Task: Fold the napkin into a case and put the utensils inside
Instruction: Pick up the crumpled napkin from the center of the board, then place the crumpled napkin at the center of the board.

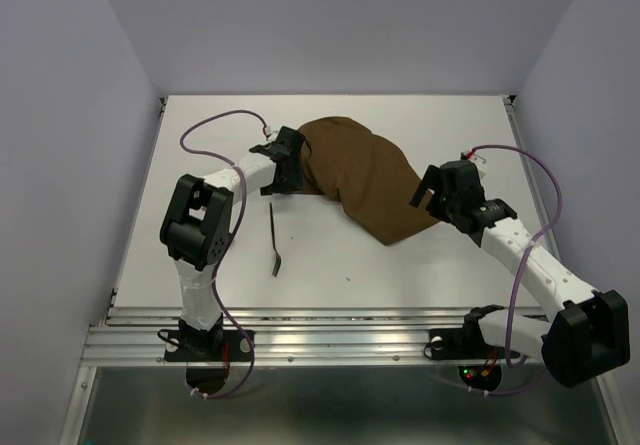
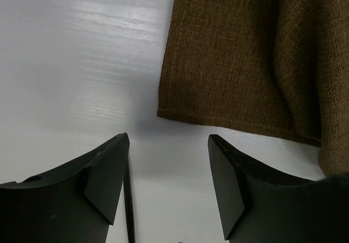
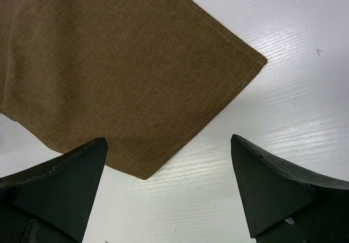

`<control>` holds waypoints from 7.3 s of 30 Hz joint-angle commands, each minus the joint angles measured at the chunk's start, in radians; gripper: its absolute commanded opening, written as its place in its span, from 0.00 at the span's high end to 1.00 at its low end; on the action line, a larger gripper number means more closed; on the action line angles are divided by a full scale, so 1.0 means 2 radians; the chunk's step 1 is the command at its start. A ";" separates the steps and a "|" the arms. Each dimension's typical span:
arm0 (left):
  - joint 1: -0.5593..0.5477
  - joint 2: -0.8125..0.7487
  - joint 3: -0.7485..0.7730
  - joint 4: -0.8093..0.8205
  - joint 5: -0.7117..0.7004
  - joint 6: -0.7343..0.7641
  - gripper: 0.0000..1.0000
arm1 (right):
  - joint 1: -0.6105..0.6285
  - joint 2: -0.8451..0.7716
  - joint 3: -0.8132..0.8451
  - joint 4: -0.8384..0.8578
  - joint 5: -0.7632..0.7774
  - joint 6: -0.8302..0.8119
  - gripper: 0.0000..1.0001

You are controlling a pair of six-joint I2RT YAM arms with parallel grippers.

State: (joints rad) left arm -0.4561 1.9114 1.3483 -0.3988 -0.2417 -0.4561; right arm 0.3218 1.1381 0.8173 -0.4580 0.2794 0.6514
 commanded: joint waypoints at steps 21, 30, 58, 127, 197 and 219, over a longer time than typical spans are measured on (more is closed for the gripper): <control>0.015 0.082 0.054 0.035 0.009 -0.020 0.73 | 0.031 -0.002 0.002 0.017 -0.059 -0.050 0.00; 0.015 0.034 0.033 0.038 0.004 -0.024 0.41 | 0.108 0.049 0.012 -0.007 0.005 -0.032 0.00; 0.042 0.104 0.061 0.046 0.033 -0.039 0.73 | 0.203 0.177 0.074 -0.014 0.076 -0.027 0.03; 0.041 -0.142 0.072 -0.022 0.185 0.045 1.00 | -0.060 0.231 0.114 0.066 -0.091 -0.111 0.28; 0.058 -0.189 0.087 -0.034 0.130 0.063 1.00 | -0.070 0.173 0.252 0.046 -0.046 -0.148 0.99; 0.082 -0.162 0.016 0.038 0.208 0.030 1.00 | -0.099 0.378 0.519 -0.174 -0.019 -0.162 0.47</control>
State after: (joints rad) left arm -0.2440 1.5673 1.4708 -0.3790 0.1379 -0.3740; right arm 0.1364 1.8305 1.8263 -0.6094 0.2279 0.3168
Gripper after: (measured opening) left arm 0.018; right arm 0.442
